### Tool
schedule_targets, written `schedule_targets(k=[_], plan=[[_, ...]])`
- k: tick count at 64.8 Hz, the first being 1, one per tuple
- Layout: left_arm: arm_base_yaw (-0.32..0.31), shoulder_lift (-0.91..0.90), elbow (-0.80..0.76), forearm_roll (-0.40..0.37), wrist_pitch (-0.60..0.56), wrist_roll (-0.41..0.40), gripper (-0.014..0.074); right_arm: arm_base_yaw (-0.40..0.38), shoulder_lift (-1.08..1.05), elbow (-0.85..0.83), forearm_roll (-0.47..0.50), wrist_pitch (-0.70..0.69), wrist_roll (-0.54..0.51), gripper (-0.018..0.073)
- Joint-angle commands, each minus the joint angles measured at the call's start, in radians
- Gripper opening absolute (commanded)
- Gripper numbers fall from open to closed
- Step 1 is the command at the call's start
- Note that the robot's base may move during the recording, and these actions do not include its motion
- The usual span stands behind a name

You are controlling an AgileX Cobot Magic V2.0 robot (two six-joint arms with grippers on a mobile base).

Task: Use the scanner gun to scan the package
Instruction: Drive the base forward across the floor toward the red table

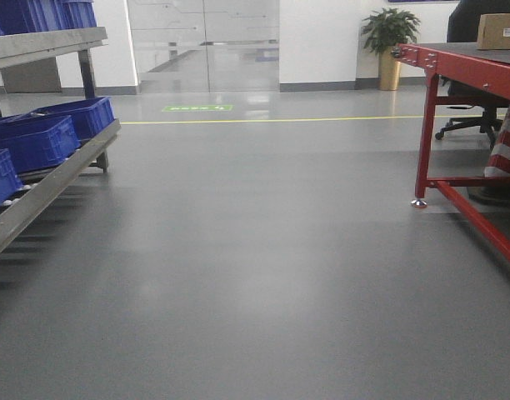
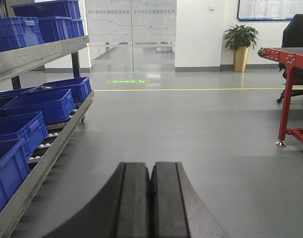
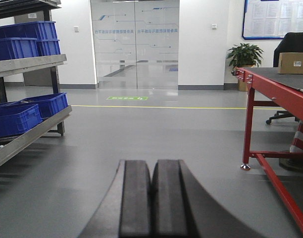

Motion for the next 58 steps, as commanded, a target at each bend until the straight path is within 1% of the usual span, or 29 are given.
schedule_targets(k=[1,58], plan=[[-0.007,-0.003,-0.002,-0.006,-0.018,-0.007,-0.0111,-0.002,-0.003,0.000,0.000,-0.014,-0.001,-0.0162],[-0.007,-0.003,-0.002,-0.006,-0.018,-0.007,-0.0111,-0.002,-0.003,0.000,0.000,-0.014,-0.001,-0.0162]])
